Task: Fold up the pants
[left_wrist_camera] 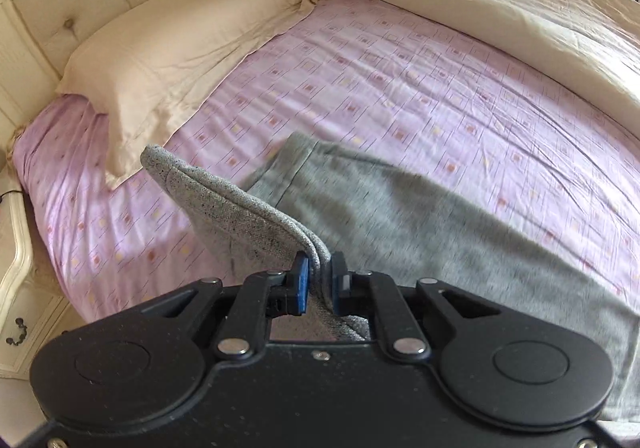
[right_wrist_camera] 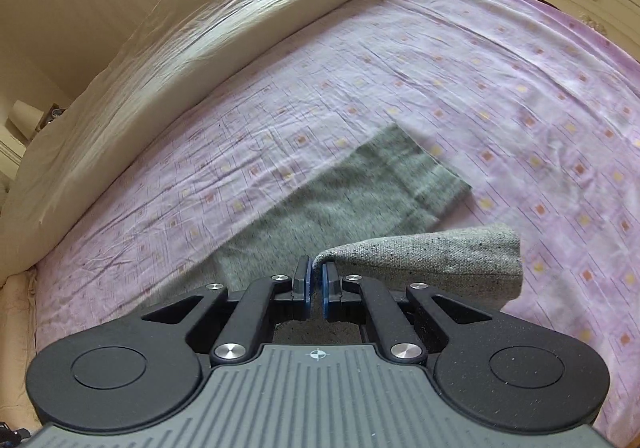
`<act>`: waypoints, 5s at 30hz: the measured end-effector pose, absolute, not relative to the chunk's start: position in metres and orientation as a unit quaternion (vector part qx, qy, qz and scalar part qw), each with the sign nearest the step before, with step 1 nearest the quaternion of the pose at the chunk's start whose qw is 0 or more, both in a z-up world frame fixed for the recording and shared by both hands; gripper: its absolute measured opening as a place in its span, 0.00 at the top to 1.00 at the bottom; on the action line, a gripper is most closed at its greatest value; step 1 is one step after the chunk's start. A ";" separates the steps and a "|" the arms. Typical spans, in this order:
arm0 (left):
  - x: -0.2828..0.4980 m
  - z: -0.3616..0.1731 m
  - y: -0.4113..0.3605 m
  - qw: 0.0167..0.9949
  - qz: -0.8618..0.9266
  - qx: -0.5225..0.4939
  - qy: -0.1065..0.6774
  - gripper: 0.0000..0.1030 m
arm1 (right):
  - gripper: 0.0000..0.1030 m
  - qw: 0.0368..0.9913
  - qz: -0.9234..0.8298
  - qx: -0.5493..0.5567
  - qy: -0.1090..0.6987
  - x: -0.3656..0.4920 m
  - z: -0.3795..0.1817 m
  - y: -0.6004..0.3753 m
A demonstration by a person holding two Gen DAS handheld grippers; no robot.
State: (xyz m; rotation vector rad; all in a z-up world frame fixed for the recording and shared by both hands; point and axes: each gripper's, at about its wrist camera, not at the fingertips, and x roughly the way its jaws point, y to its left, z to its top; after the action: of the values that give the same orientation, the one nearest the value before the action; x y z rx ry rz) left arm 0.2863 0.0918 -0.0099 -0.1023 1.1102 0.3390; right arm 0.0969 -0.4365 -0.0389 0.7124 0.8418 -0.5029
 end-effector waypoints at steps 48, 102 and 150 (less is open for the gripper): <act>0.455 -0.107 0.044 0.803 0.211 0.038 0.557 0.69 | 0.88 0.788 -0.286 0.290 0.462 0.269 -0.124 -0.482; 0.280 -0.177 -0.070 0.765 0.061 0.142 0.625 0.00 | 0.93 0.798 -0.285 0.256 0.465 0.131 -0.125 -0.525; 0.292 -0.116 -0.034 0.815 0.033 0.166 0.554 0.19 | 0.85 0.858 -0.294 0.014 0.422 0.222 -0.106 -0.475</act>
State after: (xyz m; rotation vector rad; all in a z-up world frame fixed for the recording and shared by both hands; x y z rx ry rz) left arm 0.2923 -0.0341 -0.1163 0.3532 1.1828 0.0709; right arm 0.2217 -0.4749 -0.1064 0.0299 0.8855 -0.6178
